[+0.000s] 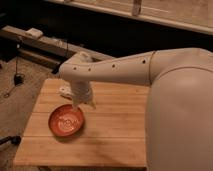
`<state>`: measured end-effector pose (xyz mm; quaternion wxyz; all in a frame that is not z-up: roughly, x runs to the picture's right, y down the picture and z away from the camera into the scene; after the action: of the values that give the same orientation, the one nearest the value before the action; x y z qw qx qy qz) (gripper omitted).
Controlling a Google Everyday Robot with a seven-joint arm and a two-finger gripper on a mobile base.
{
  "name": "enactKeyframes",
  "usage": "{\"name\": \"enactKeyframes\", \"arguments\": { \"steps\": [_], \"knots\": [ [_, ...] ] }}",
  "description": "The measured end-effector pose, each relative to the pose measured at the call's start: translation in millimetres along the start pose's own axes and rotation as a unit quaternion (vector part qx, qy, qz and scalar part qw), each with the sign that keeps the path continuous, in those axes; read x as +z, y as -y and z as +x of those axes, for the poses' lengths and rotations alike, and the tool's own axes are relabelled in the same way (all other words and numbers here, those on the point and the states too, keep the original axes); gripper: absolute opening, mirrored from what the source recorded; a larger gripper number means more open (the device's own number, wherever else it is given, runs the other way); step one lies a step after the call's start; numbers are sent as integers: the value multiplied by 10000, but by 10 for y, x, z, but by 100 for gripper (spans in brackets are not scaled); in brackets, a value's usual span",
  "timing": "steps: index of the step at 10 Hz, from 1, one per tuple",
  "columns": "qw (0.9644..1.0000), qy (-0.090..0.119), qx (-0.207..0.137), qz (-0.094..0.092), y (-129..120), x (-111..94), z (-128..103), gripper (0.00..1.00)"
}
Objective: Place the bottle in the ceramic bowl
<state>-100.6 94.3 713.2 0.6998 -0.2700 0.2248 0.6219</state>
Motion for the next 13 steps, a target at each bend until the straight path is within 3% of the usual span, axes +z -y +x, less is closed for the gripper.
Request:
{"name": "enactKeyframes", "arguments": {
  "steps": [2,4,6,9,13],
  "knots": [
    [9982,36,-590,57,110,36,-338,65],
    [9919,48,-1266,109,92,90,-659,65],
    [9826,-47,-1847,180,-45,234,-899,65],
    [9742,-207,-2227,307,-173,480,-1139,65],
    [9674,-279,-2476,447,-273,678,-1548,65]
  ]
}}
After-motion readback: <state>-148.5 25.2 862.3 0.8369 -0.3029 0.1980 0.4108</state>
